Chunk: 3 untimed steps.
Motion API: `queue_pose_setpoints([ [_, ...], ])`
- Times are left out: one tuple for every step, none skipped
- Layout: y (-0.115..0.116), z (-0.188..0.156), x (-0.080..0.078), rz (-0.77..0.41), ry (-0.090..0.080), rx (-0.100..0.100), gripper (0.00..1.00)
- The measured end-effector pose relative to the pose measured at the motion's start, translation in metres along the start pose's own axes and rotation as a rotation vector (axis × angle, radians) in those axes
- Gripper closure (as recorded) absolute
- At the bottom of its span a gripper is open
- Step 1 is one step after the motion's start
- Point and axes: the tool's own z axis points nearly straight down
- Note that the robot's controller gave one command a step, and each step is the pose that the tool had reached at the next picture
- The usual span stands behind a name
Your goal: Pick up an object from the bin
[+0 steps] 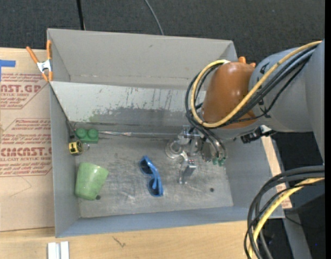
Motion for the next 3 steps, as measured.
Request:
queue_pose_setpoints([
  [-0.030,0.049,-0.049,-0.255,-0.014,-0.004,0.00],
  [-0.029,0.044,-0.055,-0.253,-0.042,-0.002,1.00],
  [-0.028,-0.095,-0.034,-0.249,-0.011,0.005,1.00],
])
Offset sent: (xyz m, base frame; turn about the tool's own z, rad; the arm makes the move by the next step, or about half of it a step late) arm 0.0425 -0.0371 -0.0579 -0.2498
